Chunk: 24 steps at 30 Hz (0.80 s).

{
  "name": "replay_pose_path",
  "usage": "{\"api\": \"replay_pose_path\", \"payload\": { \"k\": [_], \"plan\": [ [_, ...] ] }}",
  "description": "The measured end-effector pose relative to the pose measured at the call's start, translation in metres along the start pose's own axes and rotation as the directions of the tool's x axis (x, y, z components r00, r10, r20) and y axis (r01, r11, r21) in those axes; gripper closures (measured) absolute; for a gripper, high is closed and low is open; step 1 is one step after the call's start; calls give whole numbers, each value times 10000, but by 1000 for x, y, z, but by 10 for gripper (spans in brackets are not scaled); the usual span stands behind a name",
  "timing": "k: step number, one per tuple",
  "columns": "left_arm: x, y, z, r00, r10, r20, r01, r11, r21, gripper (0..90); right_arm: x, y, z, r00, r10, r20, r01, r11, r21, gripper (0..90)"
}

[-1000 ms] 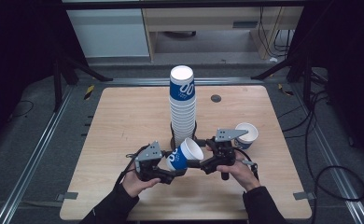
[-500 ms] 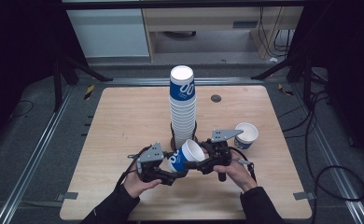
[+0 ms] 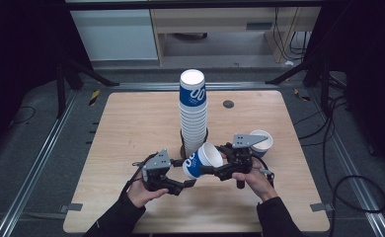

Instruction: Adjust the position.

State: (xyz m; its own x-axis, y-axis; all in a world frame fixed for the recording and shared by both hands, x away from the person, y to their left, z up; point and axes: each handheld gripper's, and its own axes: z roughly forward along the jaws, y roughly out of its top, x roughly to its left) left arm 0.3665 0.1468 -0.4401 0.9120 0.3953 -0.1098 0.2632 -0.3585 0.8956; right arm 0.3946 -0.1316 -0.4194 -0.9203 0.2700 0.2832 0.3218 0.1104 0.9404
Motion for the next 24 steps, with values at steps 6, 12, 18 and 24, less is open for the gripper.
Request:
{"api": "replay_pose_path", "payload": {
  "k": [6,12,18,24],
  "plan": [
    [14,-8,-4,9976,-451,-516,470,9982,365,219,0,8,-13,9916,-293,1257,283,9996,99,164],
    [27,-12,-14,9878,-987,-1201,1030,9942,303,237,-2,10,-24,9723,-484,2287,437,9987,254,162],
    [39,-12,-29,9683,-1555,-1953,1562,9877,-122,253,-1,10,-34,9493,-553,3094,428,9980,470,161],
    [48,-15,-40,9492,-2008,-2421,1991,9795,-314,257,-3,10,-45,9313,-388,3623,255,9988,416,161]
  ]
}}
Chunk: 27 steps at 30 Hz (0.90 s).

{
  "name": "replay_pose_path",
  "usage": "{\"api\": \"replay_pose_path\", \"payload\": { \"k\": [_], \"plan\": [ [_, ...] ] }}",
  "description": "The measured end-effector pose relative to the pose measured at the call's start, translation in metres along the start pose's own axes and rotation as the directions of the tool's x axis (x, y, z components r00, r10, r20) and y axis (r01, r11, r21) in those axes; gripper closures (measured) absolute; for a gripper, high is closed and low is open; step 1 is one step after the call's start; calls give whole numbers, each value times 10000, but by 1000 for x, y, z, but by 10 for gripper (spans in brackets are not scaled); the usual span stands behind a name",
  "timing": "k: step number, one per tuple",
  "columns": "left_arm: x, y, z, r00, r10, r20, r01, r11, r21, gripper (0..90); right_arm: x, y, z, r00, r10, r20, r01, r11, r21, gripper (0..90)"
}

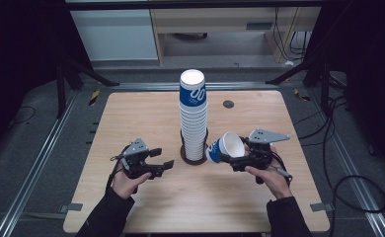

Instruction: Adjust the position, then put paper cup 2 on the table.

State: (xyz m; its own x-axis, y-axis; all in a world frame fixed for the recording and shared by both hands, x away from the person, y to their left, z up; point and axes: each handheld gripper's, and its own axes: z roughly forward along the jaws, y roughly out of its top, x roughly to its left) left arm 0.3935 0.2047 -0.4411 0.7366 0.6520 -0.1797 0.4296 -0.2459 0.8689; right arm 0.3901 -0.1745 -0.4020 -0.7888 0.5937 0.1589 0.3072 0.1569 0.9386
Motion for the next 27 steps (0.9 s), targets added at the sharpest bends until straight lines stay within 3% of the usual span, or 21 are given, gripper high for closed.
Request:
{"api": "replay_pose_path", "payload": {
  "k": [6,11,21,27],
  "plan": [
    [7,1,-8,9992,-208,-351,204,9997,-132,257,-3,-2,-7,9985,96,533,-111,9995,285,161],
    [12,2,-12,9977,-317,-594,308,9994,-145,256,-2,-8,-8,9955,-19,945,-60,9965,836,161],
    [20,-1,-13,9941,-495,-961,497,9988,2,256,-2,-15,-21,9901,-93,1399,-107,9899,1411,160],
    [20,-1,-14,9940,-524,-964,527,9986,5,256,-1,-19,-26,9890,-137,1473,-107,9865,1636,160]
  ]
}}
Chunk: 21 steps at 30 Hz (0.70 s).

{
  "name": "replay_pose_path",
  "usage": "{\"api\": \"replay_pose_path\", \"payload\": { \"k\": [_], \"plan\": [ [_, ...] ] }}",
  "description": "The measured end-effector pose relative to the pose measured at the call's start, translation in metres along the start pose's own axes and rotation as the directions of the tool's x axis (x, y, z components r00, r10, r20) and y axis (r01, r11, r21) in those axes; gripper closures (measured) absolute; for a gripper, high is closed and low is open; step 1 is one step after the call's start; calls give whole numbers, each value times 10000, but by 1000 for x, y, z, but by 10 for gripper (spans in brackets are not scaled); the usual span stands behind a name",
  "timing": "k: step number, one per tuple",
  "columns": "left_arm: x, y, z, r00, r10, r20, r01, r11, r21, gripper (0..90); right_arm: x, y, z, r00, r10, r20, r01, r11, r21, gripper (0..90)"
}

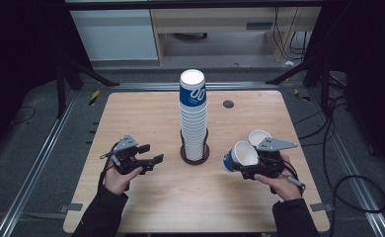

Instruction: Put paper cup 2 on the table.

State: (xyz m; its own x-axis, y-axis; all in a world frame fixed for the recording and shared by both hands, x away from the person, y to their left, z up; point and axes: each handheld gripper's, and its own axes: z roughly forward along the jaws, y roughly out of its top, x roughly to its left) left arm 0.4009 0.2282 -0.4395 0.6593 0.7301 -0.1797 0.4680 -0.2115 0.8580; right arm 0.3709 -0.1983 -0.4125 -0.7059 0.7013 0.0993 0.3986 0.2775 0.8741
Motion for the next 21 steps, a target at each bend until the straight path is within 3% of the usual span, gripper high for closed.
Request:
{"api": "replay_pose_path", "payload": {
  "k": [21],
  "plan": [
    [4,-1,-9,9995,-175,-263,171,9998,-143,257,5,-20,-17,9947,226,1002,-331,9940,1041,160]
  ]
}}
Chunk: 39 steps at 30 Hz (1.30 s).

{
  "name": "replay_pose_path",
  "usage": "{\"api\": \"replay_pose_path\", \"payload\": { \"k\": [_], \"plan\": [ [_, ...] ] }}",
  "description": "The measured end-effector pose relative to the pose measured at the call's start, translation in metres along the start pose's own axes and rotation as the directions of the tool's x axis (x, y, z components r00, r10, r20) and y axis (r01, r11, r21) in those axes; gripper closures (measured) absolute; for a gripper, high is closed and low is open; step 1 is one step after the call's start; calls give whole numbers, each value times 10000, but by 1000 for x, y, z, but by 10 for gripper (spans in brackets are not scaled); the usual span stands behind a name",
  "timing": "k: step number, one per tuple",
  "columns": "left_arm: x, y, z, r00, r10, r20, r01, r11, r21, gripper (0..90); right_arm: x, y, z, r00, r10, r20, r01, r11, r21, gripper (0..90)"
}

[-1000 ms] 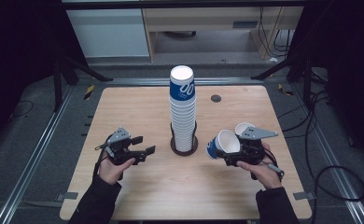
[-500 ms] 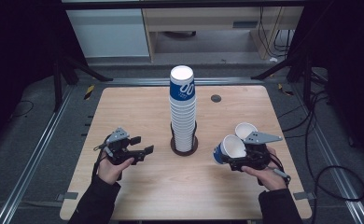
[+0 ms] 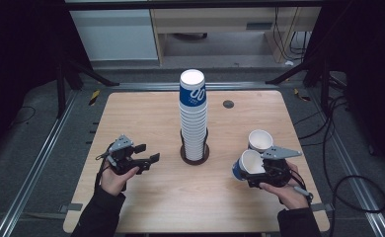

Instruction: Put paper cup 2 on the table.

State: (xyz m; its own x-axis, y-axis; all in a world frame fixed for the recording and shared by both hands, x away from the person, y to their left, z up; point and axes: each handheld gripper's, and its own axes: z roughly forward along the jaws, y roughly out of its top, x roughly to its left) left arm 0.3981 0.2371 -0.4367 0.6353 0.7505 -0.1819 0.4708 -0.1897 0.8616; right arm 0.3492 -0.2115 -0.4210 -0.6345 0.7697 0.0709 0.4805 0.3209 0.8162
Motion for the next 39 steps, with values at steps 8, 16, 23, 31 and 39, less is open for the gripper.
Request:
{"api": "replay_pose_path", "payload": {
  "k": [8,16,23,31,39],
  "plan": [
    [1,-1,0,10000,-6,-53,6,10000,39,257,-8,-10,-5,9983,174,554,-198,9988,441,160],
    [1,-1,1,10000,21,-64,-21,10000,81,257,-17,-15,-4,9930,317,1140,-420,9951,898,159],
    [2,-2,1,10000,27,-86,-25,9999,125,257,-26,-17,0,9795,272,1994,-566,9881,1432,158],
    [4,-3,1,9998,13,-194,-10,9998,185,257,-35,-19,7,9729,417,2272,-865,9778,1909,155],
    [4,-3,2,9997,17,-242,-11,9997,247,257,-36,-22,17,9743,161,2248,-682,9717,2260,148]
  ]
}}
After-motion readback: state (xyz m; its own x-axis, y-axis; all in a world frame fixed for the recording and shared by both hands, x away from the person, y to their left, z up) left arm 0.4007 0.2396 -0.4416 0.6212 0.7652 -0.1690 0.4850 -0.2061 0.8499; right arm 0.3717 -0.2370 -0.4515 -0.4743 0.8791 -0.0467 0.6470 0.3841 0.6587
